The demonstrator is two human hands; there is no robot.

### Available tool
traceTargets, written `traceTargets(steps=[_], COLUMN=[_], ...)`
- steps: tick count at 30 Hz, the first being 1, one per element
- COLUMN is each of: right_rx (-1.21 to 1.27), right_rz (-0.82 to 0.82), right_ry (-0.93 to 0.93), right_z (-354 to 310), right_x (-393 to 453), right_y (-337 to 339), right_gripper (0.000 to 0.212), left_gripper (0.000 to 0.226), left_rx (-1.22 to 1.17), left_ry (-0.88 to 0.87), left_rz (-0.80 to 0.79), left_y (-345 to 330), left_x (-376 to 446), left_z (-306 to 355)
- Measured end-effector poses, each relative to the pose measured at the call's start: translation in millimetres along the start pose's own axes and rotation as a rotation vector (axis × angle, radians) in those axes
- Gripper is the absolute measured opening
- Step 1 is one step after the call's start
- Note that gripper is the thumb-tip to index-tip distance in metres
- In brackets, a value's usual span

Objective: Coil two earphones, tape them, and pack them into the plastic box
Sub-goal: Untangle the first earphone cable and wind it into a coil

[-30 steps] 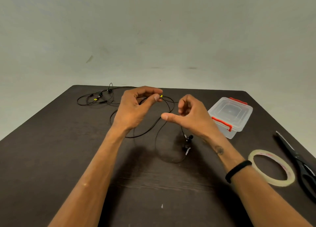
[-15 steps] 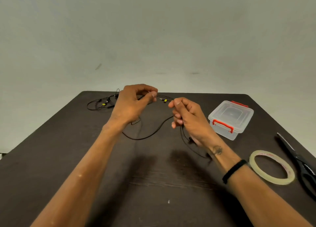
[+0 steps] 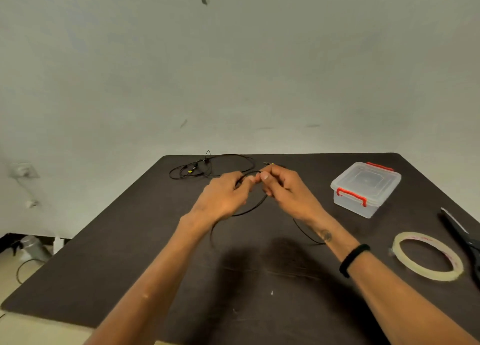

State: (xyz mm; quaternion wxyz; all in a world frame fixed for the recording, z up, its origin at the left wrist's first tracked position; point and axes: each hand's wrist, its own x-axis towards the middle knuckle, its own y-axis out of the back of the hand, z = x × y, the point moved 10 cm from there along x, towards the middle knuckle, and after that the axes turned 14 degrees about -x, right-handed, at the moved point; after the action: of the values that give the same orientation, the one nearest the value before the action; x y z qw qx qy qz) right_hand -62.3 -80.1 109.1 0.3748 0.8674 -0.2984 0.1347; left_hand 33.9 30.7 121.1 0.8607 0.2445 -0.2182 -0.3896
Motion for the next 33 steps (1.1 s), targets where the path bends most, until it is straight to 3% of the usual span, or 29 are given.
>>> traceTargets(steps=[3,10,17,21,23,26,29,33], right_rx=[-0.100,-0.060,0.044,-0.167,-0.222,-0.251,-0.308,-0.387], right_rz=[-0.063,-0.068,-0.067,-0.027,0.019,0.073,0.115,0.165], right_ry=[0.050,-0.006,-0.112,-0.149,-0.085,0.070,0.217,0.241], right_z=[-5,2,22,31,20,-7,-27,-24], right_x=[-1,1,0,-2,-3,-4,-6,-5], right_y=[-8,-2,13,15,14,10,4,9], right_gripper=[0.026,0.049,0.058,0.053,0.040,0.045,0.034,0.021], left_gripper=[0.052,0.054,0.054,0.053,0.054,0.054,0.053,0.052], left_rx=[-0.189,-0.267,-0.367,-0.208,-0.070,0.063,0.085,0.053], left_ry=[0.004,-0.143,-0.092,-0.138,-0.169,-0.207,-0.222,-0.202], left_rz=[0.095,0.333,0.368,0.215,0.153,0.089,0.092,0.093], left_y=[-12,36,74,61,47,23,9,0], left_x=[-2,-1,-8,-14,-14,-6,2,2], left_z=[-1,-1,-24,-5,7,17,18,13])
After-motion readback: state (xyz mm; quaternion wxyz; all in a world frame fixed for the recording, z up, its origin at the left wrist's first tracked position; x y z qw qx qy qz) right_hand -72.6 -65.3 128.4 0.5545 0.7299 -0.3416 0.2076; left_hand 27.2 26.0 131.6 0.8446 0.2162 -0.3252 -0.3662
